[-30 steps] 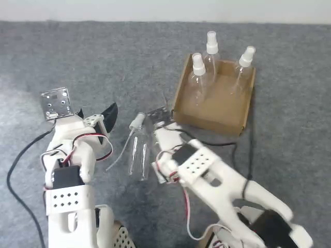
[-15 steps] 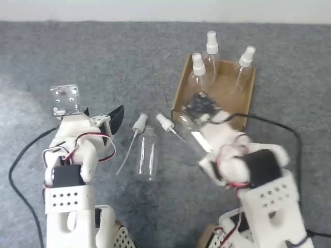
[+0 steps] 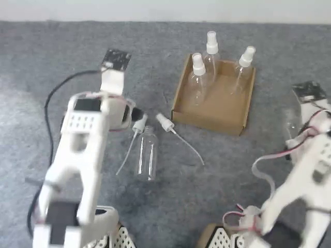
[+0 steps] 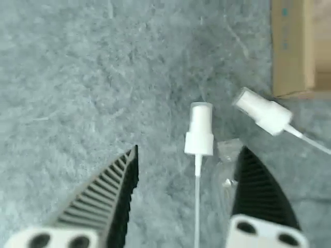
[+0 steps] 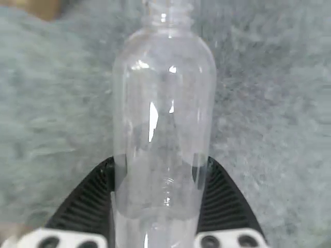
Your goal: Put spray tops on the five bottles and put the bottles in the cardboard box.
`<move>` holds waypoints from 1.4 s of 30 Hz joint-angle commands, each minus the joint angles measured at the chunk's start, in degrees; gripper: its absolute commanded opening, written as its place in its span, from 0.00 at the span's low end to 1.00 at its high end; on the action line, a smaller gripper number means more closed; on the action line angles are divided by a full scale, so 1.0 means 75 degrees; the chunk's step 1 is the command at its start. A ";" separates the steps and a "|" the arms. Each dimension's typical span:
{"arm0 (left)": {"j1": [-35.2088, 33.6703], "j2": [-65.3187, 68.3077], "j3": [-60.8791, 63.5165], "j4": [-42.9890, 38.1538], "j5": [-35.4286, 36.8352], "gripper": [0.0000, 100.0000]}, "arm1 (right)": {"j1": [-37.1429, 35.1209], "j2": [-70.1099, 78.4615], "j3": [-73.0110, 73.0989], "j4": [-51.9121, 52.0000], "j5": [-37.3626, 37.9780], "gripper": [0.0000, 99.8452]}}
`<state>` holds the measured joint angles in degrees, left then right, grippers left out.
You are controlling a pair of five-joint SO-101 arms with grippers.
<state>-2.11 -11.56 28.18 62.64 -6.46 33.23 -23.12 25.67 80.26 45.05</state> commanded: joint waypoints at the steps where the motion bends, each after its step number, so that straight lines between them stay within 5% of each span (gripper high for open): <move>1: 0.0000 0.1958 -0.1916 0.0316 -0.0234 0.25 | 0.0557 0.1694 -0.0363 -0.1377 0.0188 0.01; 7: 0.0105 0.3587 -0.2772 0.0422 -0.0363 0.25 | 0.0756 0.2807 -0.0352 -0.2315 0.0234 0.01; 21: 0.0469 0.3727 -0.2221 -0.0023 -0.0445 0.25 | 0.1073 0.3686 -0.0328 -0.2573 0.0656 0.01; 36: 0.0516 0.4782 -0.2784 0.0000 -0.0410 0.21 | 0.1295 0.3733 -0.0340 -0.2596 0.0610 0.33; 42: 0.0481 0.4724 -0.3077 0.0211 -0.0164 0.04 | 0.1272 0.3722 -0.0903 -0.2104 0.0610 0.37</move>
<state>2.20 25.27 7.60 63.78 -9.10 42.20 6.15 25.14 61.54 49.36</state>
